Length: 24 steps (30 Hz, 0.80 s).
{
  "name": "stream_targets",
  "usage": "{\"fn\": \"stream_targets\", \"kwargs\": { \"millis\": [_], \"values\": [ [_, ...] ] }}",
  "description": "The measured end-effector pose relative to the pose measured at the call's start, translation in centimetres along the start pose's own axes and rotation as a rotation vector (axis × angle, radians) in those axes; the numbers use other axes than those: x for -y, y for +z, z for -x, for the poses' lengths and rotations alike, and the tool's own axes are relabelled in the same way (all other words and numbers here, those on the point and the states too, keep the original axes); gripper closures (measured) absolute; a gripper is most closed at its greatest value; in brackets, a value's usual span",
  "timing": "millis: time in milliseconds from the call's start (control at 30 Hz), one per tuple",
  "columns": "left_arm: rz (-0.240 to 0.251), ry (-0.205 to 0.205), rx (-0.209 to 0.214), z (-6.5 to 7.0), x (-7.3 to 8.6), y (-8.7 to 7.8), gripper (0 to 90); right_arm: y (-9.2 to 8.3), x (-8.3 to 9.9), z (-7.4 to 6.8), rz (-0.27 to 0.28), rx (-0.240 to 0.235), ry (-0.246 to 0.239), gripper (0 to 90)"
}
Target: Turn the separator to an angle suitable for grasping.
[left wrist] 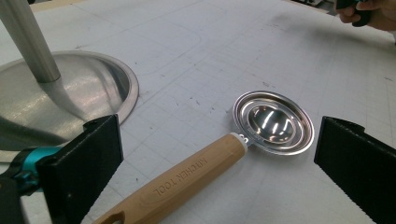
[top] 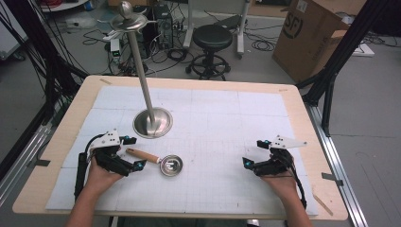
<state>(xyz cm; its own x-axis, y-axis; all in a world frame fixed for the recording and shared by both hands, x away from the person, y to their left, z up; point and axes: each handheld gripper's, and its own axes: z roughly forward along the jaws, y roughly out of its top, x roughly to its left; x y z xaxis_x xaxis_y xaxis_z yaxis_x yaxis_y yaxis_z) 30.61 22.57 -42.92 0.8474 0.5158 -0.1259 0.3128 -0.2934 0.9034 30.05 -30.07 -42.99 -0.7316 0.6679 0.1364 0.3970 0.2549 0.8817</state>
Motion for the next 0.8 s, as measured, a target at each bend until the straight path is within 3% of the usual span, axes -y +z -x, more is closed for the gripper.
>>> {"fn": "stream_targets", "kwargs": {
  "millis": [633, 800],
  "values": [
    [-0.027, 0.031, -0.001, 0.11, -0.14, -0.09, 1.7, -0.03, 0.23, 0.27, -0.006, 0.015, 0.01, 1.5],
    [-0.062, 0.06, 0.001, 0.25, -0.82, -0.12, 1.7, 0.15, 0.18, 0.29, -0.005, 0.017, 0.0, 1.5]
  ]
}}
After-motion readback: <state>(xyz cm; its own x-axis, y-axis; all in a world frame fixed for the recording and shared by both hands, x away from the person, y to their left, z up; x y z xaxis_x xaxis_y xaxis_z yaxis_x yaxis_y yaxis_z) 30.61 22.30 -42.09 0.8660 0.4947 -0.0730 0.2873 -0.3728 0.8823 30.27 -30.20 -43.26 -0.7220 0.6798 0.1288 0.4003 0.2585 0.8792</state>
